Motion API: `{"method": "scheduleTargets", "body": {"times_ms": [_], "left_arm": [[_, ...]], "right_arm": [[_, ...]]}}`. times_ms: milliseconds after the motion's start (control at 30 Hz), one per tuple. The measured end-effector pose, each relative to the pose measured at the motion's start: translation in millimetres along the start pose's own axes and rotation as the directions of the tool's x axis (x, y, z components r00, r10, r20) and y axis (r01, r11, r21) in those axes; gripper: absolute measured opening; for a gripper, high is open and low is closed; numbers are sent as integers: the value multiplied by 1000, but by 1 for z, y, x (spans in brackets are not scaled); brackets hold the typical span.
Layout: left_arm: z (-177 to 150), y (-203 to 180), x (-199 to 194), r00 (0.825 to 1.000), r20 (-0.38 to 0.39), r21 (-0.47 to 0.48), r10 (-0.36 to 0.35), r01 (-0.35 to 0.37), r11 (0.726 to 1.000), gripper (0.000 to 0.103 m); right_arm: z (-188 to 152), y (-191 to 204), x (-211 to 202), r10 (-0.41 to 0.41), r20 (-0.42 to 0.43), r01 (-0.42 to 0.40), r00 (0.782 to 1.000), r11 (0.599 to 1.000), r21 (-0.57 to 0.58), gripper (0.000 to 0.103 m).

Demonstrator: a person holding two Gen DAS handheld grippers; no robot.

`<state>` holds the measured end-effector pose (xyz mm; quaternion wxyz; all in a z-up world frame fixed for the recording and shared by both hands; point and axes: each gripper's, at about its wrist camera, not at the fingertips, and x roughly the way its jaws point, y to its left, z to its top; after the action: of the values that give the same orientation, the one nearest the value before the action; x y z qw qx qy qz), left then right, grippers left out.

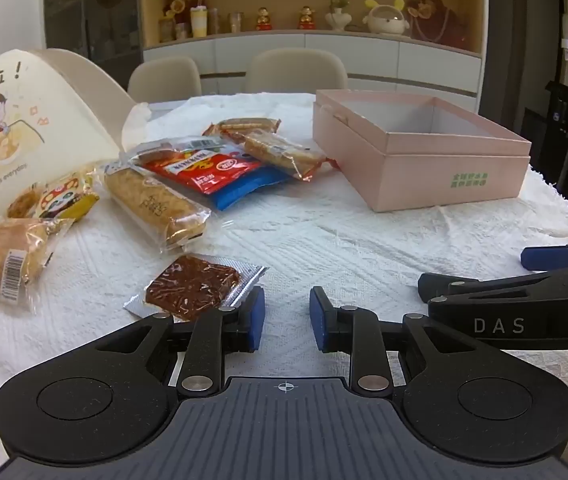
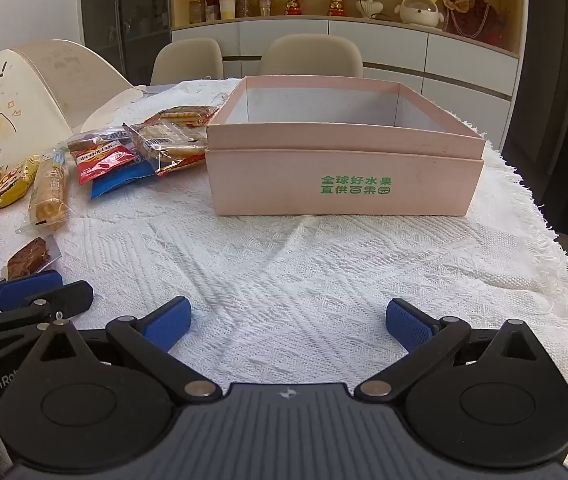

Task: Organize snacks

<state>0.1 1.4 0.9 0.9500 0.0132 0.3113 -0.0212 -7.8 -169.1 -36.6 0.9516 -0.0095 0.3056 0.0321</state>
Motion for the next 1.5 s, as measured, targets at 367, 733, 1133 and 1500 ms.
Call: {"method": "scheduleTargets", "body": {"times_ms": [367,733,1133,1500], "left_arm": [[0,-1,0,1000,-1,12,9,-9,1000,30],[0,-2,0,1000,-1,10,7,-7,1000,30],[0,1,0,1000,-1,8,6,-6,1000,30],[0,1,0,1000,-1,7,5,-5,1000,30]], "right_arm": [[0,0,0,2,0,-2,1000,1000,3,103],[0,0,0,2,0,-2,1000,1000,3,103],[0,0,1,3,0,-3,1000,1000,3,103],[0,0,1,3,0,-3,1000,1000,3,103]]}}
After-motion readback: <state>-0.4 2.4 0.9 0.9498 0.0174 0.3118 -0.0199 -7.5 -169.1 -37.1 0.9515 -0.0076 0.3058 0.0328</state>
